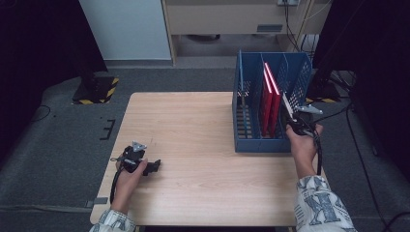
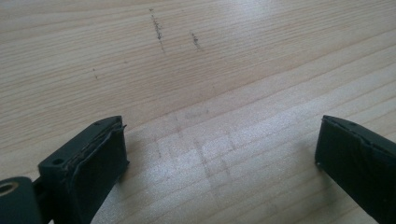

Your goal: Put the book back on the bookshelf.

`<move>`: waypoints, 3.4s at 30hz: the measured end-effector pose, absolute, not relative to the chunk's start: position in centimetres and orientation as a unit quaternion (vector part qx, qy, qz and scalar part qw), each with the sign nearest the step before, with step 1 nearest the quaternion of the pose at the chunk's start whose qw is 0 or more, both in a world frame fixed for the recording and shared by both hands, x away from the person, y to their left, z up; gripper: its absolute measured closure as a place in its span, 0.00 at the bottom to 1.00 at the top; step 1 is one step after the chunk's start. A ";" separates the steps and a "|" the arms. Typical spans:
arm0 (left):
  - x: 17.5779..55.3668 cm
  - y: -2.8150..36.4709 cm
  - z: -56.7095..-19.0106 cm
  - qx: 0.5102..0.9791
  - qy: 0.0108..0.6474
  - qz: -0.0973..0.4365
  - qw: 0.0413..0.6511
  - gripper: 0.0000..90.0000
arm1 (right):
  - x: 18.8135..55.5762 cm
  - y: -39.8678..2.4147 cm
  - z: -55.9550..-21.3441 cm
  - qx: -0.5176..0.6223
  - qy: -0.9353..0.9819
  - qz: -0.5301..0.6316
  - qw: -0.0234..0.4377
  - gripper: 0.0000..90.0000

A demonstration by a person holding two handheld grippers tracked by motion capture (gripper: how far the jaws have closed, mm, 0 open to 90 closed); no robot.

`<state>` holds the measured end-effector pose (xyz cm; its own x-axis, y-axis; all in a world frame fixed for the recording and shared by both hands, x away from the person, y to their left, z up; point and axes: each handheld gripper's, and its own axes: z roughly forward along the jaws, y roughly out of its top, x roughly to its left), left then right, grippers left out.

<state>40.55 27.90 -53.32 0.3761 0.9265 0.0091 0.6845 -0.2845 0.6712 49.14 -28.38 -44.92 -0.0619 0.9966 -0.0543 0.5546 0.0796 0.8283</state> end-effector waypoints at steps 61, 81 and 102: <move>40.5 27.9 -53.3 0.774 0.521 0.204 0.296 0.02 | 46.2 -28.8 -43.6 0.546 0.648 0.424 0.320 0.13; 40.5 27.9 -53.3 0.774 0.521 0.204 0.297 0.02 | 44.1 -28.5 -42.1 0.511 0.656 0.451 0.323 0.11; 40.5 27.8 -53.4 0.774 0.521 0.204 0.297 0.01 | 41.8 -24.8 -40.8 0.462 0.690 0.464 0.308 0.08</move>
<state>40.49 27.81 -53.37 0.3745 0.9272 0.0069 0.6844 -0.2814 0.6726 41.82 -24.77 -40.77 -0.3842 0.9232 0.0034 0.3514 0.1428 0.9253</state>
